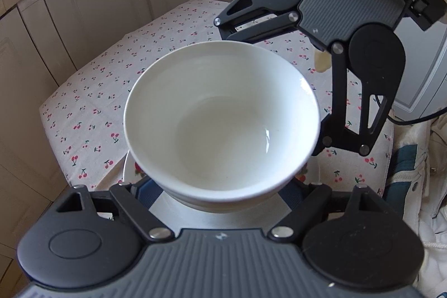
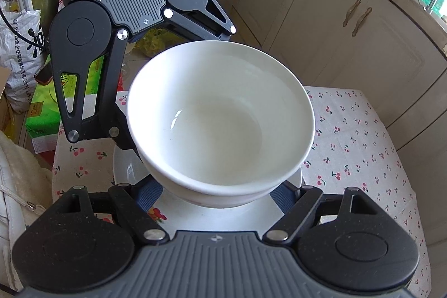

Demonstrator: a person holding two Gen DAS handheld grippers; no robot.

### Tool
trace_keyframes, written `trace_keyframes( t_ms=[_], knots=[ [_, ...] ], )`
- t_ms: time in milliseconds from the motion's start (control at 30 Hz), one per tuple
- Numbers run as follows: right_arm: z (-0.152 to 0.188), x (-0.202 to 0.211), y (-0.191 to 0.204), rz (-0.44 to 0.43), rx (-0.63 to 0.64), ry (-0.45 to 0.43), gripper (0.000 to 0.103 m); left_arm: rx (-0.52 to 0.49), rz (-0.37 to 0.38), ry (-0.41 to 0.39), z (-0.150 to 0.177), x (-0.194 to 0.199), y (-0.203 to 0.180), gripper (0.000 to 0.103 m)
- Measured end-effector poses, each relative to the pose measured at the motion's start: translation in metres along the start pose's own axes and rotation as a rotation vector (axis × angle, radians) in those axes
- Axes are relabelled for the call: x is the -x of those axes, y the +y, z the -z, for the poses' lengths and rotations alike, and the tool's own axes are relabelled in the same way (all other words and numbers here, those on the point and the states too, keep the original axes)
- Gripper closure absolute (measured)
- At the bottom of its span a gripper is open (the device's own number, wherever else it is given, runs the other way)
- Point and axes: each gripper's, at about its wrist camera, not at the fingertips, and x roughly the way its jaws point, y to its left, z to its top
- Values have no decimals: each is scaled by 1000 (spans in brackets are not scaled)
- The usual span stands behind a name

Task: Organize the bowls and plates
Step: 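Lift the bowl stack with both grippers and carry it over the plate stack, then lower the bowl stack onto the plates and open both grippers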

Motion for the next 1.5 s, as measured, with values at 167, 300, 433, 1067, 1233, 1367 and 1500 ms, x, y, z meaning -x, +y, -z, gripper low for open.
trace_keyframes(
  t_ms=[167,300,433,1067,1233,1367,1500],
  knots=[
    [5,6,6,-2,-14,2,17,7,11,5,0,-3,3,16],
    [6,5,7,-8,-23,7,17,13,21,11,1,-5,5,16],
    [6,1,5,-11,-26,10,17,21,28,16,2,-8,8,16],
    [11,2,3,-10,-48,8,17,68,55,-6,5,-14,15,16],
    [13,3,4,-1,-58,2,16,67,50,-19,8,-13,12,13],
    [14,8,4,-1,-83,-21,4,55,36,-8,10,-13,5,8],
    [17,15,8,26,-86,-30,0,74,8,-21,12,-6,-1,8]
  ],
)
